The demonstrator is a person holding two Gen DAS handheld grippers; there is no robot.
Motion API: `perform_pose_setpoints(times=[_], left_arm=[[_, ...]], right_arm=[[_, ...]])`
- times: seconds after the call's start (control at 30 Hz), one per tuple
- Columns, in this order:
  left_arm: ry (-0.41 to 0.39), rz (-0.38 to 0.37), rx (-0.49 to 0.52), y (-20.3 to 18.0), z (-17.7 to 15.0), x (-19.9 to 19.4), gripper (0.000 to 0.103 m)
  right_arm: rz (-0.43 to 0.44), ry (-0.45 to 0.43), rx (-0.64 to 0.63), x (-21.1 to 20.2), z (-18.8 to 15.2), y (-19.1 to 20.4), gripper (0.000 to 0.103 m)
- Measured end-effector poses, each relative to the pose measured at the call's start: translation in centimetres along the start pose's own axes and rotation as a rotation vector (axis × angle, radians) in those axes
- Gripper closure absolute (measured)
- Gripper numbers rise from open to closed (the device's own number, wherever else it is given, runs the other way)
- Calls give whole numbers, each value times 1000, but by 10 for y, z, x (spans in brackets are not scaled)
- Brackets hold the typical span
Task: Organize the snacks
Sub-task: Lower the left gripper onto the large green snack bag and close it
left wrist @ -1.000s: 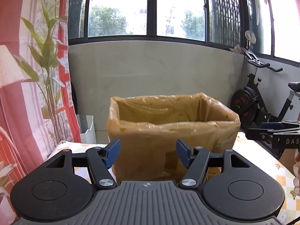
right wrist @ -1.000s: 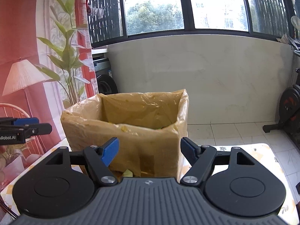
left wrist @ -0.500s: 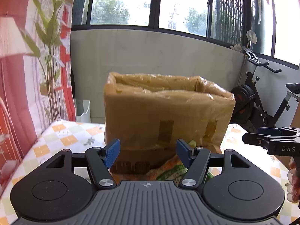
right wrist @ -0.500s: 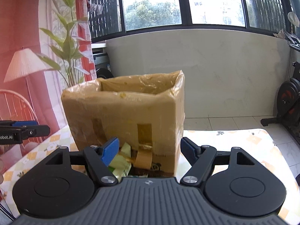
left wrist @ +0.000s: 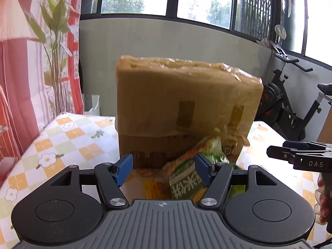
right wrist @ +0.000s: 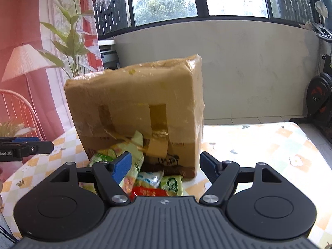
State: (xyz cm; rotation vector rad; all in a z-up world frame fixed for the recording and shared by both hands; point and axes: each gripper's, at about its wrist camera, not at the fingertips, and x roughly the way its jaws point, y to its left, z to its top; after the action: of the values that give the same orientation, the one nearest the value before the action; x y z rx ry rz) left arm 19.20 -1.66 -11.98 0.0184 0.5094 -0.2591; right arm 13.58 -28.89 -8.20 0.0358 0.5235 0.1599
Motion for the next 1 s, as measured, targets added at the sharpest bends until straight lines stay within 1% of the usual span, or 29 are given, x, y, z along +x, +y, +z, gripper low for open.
perform_pose_setpoints(times=[0.13, 0.3, 0.37, 0.43, 0.5, 0.53, 0.67, 0.8, 0.87, 1.0], left_arm=[[39, -11, -5, -1, -11, 5, 35], [51, -43, 2, -8, -13, 10, 35], [56, -61, 14, -14, -9, 14, 33], [55, -83, 28, -21, -3, 19, 25], [57, -104, 46, -31, 3, 26, 20], [64, -110, 52, -36, 6, 30, 19], [144, -122, 76, -59, 18, 57, 18], [208, -96, 103, -80, 26, 78, 15], [262, -76, 137, -91, 27, 89, 15], [337, 11, 205, -106, 22, 106, 15]], right_arm=[[-7, 34, 4, 5, -13, 1, 28], [-6, 66, 9, 10, -25, 1, 28], [-6, 74, 7, 12, -26, 3, 28], [-15, 90, -8, 14, -29, 5, 28], [-29, 109, -24, 16, -33, 8, 28], [-30, 114, -25, 17, -36, 8, 28], [-36, 123, -12, 17, -41, 6, 28], [-42, 119, 11, 14, -43, -1, 28], [-45, 119, 19, 13, -44, -4, 28], [-48, 122, 40, 12, -47, -12, 28]])
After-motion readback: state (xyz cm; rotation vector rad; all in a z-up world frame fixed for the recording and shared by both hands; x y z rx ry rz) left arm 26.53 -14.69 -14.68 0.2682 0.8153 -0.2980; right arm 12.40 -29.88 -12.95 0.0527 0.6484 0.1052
